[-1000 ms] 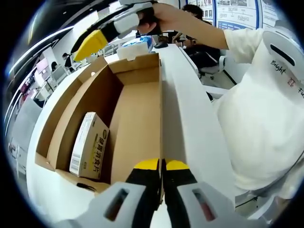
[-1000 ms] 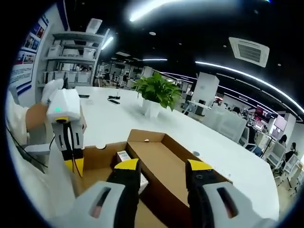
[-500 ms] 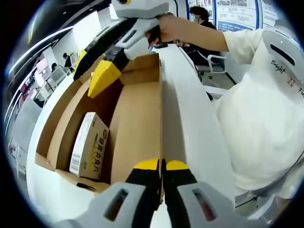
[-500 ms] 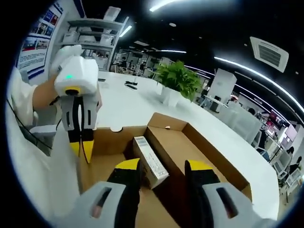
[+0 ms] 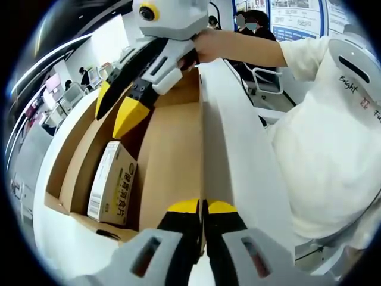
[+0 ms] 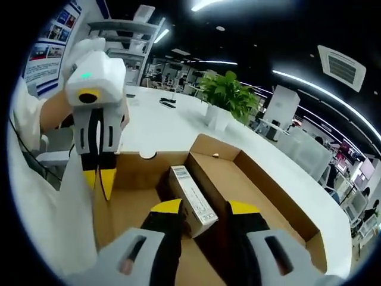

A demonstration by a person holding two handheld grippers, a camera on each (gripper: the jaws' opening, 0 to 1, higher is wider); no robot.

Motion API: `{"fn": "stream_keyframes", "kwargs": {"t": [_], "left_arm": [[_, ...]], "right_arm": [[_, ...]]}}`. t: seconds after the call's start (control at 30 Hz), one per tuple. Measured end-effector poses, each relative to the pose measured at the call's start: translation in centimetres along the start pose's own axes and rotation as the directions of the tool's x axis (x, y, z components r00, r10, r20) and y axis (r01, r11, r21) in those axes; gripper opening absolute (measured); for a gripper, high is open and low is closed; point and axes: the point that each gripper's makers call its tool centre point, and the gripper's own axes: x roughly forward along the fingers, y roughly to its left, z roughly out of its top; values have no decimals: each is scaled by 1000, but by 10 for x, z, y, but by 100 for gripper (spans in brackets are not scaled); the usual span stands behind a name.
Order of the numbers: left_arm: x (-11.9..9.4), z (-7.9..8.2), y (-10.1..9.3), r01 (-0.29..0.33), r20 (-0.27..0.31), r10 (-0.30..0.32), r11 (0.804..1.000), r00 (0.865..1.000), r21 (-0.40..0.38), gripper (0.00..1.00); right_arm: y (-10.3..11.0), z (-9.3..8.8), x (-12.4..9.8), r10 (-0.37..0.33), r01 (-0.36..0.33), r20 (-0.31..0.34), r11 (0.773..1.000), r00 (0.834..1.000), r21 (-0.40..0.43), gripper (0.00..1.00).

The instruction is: Operate the shoe box by opening the lid, removing the specified soft item, and placing it in the target area until the item is outside and the box remains undamaged.

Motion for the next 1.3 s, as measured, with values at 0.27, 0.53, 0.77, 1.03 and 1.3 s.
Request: {"fn": "stream_keyframes", "kwargs": {"t": [0.27, 0.53, 0.77, 1.03, 1.3], "left_arm": [[0, 0, 0, -2, 0, 2, 1000, 1000, 2, 1], [0, 0, 0, -5, 4, 5, 1000, 1000, 5, 1], [0, 0, 1, -2, 3, 2, 1000, 1000, 8, 1], [0, 0, 2, -6, 7, 6, 1000, 1000, 7, 1], [-1, 1, 2, -5, 6, 5, 1000, 1000, 7, 1]], "right_arm": [[5, -7, 6, 18, -18, -18, 1000, 1000, -24, 28], [7, -20, 27, 29, -32, -78, 999, 997, -36, 20], [-5, -29, 43, 1, -2, -139, 1000, 990, -11, 21], [-6, -29, 46, -8, 11, -145, 1000, 989, 17, 20], [-10, -28, 45, 42, -37, -188, 999, 981, 33, 18]]}}
